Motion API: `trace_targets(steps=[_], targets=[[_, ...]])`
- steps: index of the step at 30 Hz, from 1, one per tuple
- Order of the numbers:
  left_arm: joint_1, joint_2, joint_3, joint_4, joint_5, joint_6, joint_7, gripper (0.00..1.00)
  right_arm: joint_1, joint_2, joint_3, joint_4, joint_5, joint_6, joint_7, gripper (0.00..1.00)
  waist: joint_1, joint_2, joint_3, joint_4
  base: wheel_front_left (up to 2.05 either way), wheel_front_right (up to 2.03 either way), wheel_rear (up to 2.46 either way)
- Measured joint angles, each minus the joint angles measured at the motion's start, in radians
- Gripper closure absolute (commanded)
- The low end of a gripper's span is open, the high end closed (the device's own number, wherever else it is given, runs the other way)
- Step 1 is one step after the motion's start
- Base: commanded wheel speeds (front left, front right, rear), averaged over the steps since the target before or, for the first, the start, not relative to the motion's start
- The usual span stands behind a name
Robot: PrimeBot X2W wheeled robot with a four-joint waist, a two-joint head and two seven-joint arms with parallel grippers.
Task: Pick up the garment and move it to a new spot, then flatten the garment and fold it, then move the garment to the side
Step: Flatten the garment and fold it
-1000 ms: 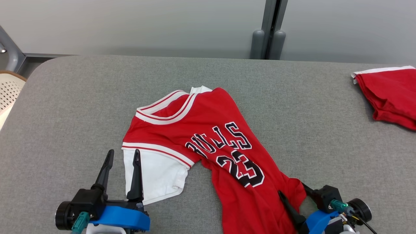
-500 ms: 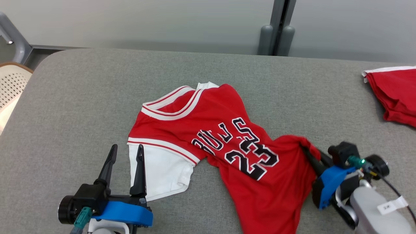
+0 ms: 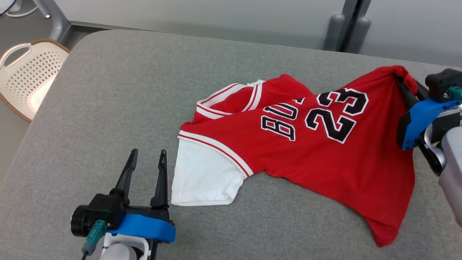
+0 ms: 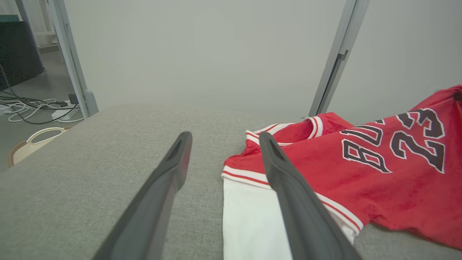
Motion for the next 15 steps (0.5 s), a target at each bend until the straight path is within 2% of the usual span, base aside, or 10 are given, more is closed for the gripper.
trace_targets(steps=[5,6,7,11,15], targets=[[0.000,0.000,-0.004,-0.001,-0.001,0.005,0.000,0.00,-0.072,0.009,-0.020,0.099,-0.006,0.000,-0.032,1.00,0.0000,0.0000,0.012,0.014,0.00,0.00,0.00],[-0.001,0.000,-0.004,0.000,-0.001,0.008,0.000,0.00,-0.075,0.014,-0.020,0.113,-0.009,0.000,-0.043,0.44,0.0001,0.0000,0.012,0.014,0.00,0.00,0.00],[-0.001,0.000,-0.005,0.000,-0.002,0.008,0.000,0.00,-0.077,0.024,-0.018,0.125,-0.010,0.000,-0.051,0.00,0.0000,0.0000,0.011,0.013,0.00,0.00,0.00],[0.000,0.000,-0.004,0.001,-0.003,0.009,0.000,0.00,-0.075,0.051,-0.017,0.157,-0.005,0.000,-0.090,0.00,0.0000,0.0000,0.003,-0.003,0.00,0.00,0.00],[0.004,0.000,0.005,0.000,0.006,0.012,0.000,0.00,-0.038,0.054,-0.032,0.130,0.004,0.000,-0.112,0.00,0.0001,0.0000,-0.012,-0.030,0.00,0.00,0.00]])
